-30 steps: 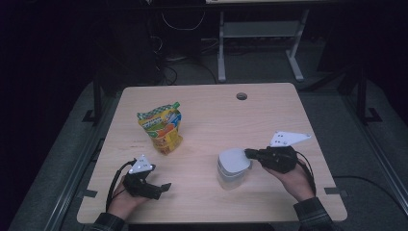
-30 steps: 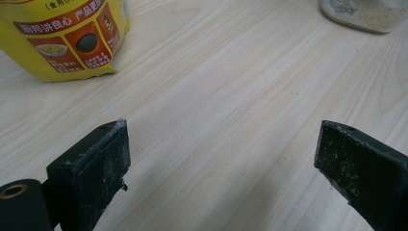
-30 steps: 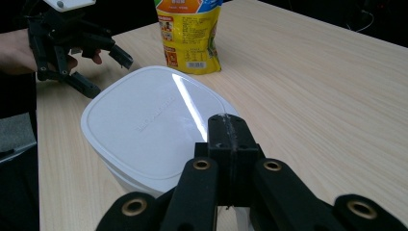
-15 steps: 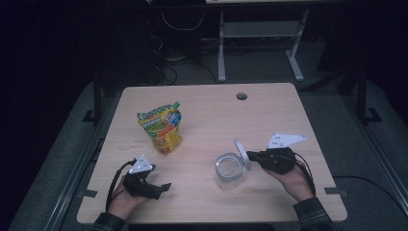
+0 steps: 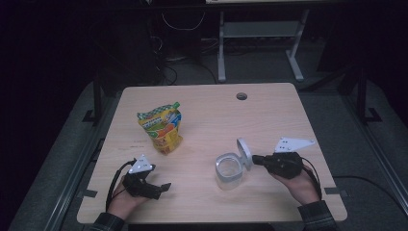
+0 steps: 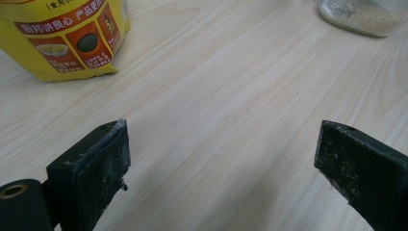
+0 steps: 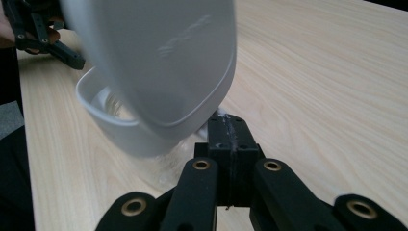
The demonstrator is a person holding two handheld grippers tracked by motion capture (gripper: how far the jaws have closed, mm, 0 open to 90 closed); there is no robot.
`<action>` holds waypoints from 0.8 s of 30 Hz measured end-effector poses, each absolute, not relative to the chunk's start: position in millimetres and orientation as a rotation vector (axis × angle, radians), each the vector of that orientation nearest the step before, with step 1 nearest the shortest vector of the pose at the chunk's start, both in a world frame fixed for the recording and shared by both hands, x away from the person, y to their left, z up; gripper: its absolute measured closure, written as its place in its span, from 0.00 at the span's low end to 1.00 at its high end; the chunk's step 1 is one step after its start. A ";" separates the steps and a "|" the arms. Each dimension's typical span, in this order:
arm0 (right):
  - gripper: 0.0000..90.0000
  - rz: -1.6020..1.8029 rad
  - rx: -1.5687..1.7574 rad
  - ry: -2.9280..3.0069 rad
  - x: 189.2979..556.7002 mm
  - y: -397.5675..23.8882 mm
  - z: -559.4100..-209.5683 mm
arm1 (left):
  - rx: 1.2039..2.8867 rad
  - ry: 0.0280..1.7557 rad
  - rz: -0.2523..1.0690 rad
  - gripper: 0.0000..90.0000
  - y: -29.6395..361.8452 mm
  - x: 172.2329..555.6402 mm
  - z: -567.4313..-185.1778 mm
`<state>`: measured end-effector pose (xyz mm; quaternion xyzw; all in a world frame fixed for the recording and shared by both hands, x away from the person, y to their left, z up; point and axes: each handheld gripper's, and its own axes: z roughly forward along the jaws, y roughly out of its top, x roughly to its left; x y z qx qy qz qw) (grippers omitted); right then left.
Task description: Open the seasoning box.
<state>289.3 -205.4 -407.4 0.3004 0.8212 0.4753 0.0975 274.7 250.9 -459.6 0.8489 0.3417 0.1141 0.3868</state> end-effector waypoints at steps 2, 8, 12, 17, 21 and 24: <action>1.00 1.406 0.900 2.431 285.3 -207.5 -408.3 | 2.159 0.868 0.293 0.05 250.7 274.7 -459.5; 1.00 1.399 0.922 2.439 273.6 -213.3 -412.5 | 2.156 0.869 0.293 0.05 250.5 274.7 -459.3; 1.00 1.419 0.909 2.436 266.8 -213.7 -410.8 | 2.159 0.870 0.293 0.05 250.1 274.8 -458.8; 1.00 1.447 0.884 2.458 257.1 -207.7 -409.7 | 2.153 0.871 0.293 0.05 249.5 274.9 -458.8; 1.00 1.474 0.848 2.466 253.7 -199.6 -406.0 | 2.156 0.866 0.294 0.05 249.2 275.1 -458.8; 1.00 1.491 0.836 2.459 253.2 -193.4 -402.6 | 2.158 0.866 0.294 0.05 249.2 275.3 -459.1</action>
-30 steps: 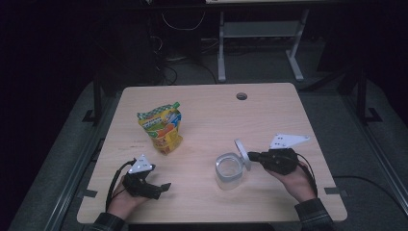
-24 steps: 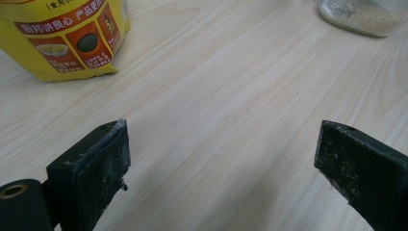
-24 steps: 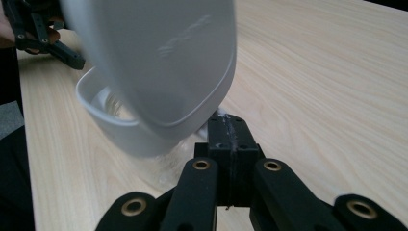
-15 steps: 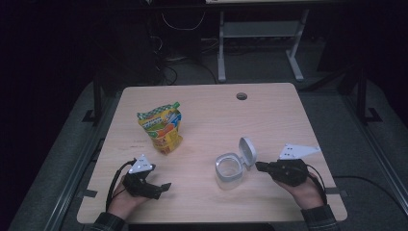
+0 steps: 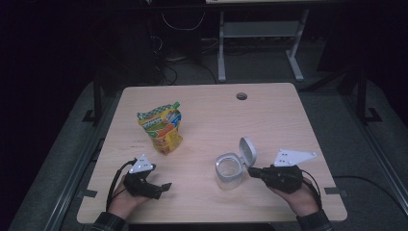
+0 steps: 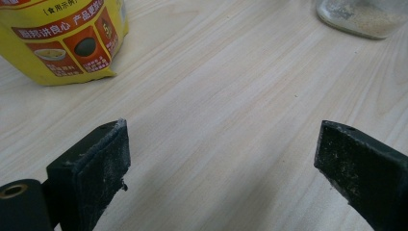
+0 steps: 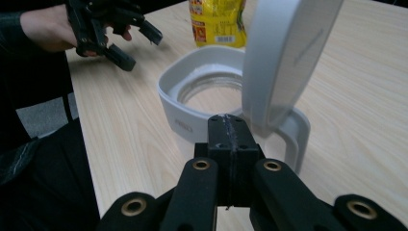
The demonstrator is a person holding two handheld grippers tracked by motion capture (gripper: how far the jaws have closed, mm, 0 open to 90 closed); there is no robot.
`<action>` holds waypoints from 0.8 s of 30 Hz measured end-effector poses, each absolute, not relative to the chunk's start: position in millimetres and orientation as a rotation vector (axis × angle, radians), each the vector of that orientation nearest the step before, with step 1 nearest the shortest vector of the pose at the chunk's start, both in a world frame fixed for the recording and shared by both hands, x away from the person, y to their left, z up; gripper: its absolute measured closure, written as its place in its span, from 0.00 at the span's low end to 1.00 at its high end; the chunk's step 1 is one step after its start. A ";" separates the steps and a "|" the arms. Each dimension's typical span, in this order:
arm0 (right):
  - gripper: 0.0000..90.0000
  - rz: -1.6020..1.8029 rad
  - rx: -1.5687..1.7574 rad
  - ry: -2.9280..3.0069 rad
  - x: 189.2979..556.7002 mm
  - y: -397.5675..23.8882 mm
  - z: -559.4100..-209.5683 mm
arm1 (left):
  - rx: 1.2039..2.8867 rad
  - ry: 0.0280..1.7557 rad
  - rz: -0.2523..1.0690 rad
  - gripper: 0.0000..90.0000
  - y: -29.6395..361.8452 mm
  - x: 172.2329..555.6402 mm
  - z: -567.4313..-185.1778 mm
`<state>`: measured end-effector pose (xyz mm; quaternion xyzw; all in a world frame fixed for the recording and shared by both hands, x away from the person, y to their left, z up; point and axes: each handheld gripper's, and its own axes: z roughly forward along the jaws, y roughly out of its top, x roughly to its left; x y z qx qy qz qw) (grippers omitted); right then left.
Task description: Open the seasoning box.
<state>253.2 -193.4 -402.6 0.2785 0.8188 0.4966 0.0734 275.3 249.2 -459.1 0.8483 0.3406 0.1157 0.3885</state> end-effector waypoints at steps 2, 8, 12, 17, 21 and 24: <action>1.00 1.498 0.831 2.449 254.6 -191.3 -401.4 | 2.158 0.866 0.293 0.05 249.2 275.2 -459.1; 1.00 1.493 0.828 2.448 257.5 -189.7 -401.2 | 2.157 0.867 0.293 0.05 249.1 275.4 -459.3; 1.00 1.484 0.832 2.441 260.9 -191.7 -400.6 | 2.158 0.866 0.293 0.05 249.1 275.3 -459.2; 1.00 1.495 0.830 2.447 261.0 -191.7 -402.0 | 2.158 0.866 0.294 0.05 249.1 275.2 -459.1; 0.98 1.508 0.804 2.454 258.0 -187.6 -401.2 | 2.158 0.866 0.305 0.05 250.1 276.4 -457.5; 0.94 1.526 0.794 2.455 258.1 -186.0 -399.6 | 2.140 0.881 0.315 0.05 252.6 277.7 -453.6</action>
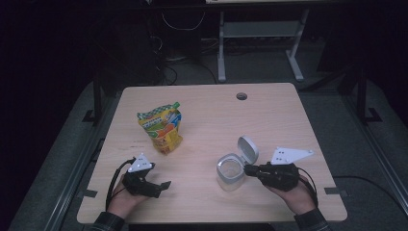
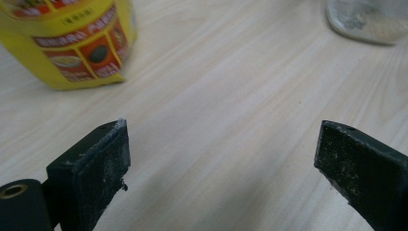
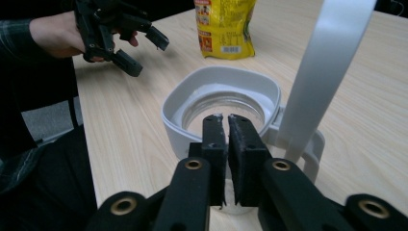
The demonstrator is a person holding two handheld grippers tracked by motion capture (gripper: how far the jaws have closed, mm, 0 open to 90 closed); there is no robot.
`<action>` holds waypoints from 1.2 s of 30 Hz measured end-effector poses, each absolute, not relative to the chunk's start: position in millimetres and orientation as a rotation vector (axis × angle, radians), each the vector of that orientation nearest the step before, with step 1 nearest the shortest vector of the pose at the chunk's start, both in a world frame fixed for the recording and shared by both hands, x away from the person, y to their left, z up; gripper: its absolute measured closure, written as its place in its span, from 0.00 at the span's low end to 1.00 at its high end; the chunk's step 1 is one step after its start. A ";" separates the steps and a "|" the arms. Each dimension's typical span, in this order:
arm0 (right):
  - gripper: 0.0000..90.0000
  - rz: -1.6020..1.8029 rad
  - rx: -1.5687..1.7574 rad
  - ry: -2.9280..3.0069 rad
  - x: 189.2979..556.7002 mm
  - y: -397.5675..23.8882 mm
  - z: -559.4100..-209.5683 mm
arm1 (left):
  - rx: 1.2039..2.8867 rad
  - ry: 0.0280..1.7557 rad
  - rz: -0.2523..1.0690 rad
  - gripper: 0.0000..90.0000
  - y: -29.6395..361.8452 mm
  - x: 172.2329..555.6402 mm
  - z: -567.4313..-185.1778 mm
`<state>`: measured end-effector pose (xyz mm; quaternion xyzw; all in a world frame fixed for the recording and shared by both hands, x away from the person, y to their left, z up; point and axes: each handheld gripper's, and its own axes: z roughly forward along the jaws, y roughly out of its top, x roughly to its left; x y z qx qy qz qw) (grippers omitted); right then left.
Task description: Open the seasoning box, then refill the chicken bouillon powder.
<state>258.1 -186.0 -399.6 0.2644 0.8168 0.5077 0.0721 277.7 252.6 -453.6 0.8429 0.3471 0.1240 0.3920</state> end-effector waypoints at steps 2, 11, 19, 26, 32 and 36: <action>0.90 1.550 0.789 2.454 258.5 -186.1 -398.6 | 2.125 0.888 0.328 0.05 254.1 279.4 -450.7; 0.83 1.569 0.767 2.468 258.7 -184.5 -397.3 | 2.052 0.908 0.391 0.06 271.5 294.0 -428.8; 0.79 1.586 0.765 2.466 258.9 -184.2 -395.2 | 2.017 0.898 0.404 0.06 283.9 314.2 -414.5; 0.78 1.592 0.761 2.469 259.4 -183.7 -395.0 | 1.990 0.889 0.417 0.06 291.9 336.6 -403.8; 0.77 1.583 0.753 2.482 260.6 -181.2 -396.1 | 1.934 0.853 0.422 0.12 294.9 355.0 -396.0; 0.77 1.579 0.754 2.482 260.9 -181.0 -396.0 | 1.924 0.805 0.408 0.15 292.6 366.5 -392.9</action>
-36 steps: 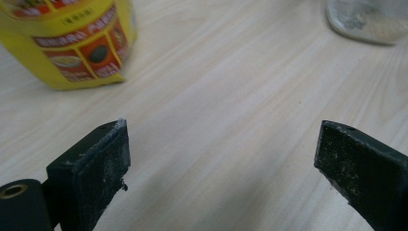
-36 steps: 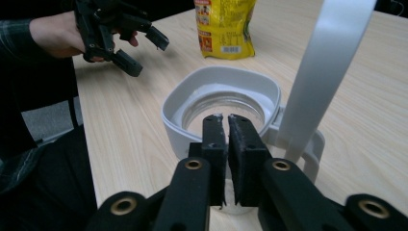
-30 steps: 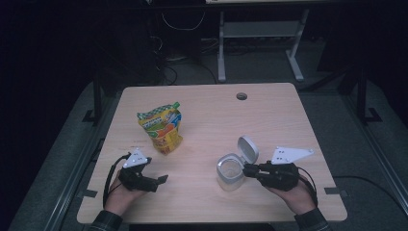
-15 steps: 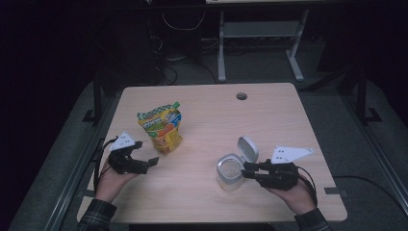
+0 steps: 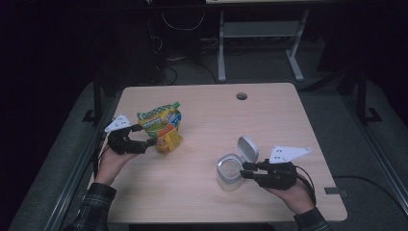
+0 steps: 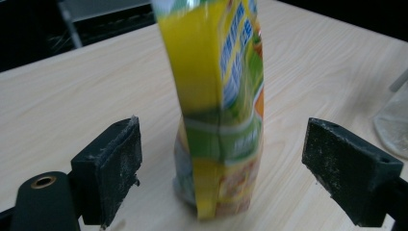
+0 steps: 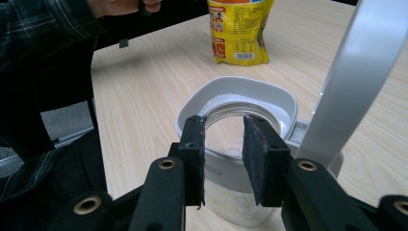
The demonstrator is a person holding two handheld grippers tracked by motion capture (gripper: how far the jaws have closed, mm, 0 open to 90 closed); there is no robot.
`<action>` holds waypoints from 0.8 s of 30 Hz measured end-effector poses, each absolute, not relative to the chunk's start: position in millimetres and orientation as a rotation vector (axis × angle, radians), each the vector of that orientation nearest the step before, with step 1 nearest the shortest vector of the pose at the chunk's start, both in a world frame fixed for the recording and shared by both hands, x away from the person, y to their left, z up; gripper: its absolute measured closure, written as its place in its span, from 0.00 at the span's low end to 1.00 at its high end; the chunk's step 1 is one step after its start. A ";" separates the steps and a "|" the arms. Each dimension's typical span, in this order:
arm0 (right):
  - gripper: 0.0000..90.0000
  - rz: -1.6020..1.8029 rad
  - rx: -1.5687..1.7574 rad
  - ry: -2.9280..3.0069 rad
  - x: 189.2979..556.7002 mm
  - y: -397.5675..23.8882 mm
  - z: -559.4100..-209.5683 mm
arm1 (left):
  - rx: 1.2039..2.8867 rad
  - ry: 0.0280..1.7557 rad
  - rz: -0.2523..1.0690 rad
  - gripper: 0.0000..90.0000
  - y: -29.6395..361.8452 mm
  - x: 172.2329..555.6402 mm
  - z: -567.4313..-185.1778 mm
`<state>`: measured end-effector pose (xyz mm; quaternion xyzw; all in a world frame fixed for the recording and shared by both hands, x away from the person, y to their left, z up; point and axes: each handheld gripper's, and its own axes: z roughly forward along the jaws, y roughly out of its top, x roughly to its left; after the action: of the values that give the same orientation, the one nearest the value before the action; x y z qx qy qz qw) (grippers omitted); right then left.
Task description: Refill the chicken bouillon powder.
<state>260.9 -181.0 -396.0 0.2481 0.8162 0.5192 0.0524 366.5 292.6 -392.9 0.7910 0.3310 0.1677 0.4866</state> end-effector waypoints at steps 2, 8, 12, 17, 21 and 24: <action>0.77 1.578 0.755 2.481 261.2 -181.4 -396.4 | 1.907 0.775 0.389 0.16 290.1 372.9 -392.4; 0.77 1.573 0.754 2.480 261.4 -181.9 -396.5 | 1.873 0.707 0.407 0.25 284.7 385.1 -393.8; 0.77 1.568 0.762 2.478 260.6 -183.1 -396.4 | 1.892 0.691 0.375 0.28 283.4 391.2 -403.1; 0.77 1.563 0.770 2.471 260.8 -185.1 -396.6 | 1.926 0.657 0.343 0.37 276.7 395.9 -412.6; 0.77 1.562 0.771 2.471 261.0 -185.4 -396.9 | 1.917 0.643 0.352 0.45 277.0 397.6 -413.2; 0.77 1.564 0.774 2.472 260.7 -185.9 -397.2 | 1.909 0.636 0.347 0.52 279.8 399.8 -414.6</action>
<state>260.7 -185.9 -397.2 0.2552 0.8156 0.5160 0.0577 399.8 279.8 -414.6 0.7972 0.2656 0.1449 0.5224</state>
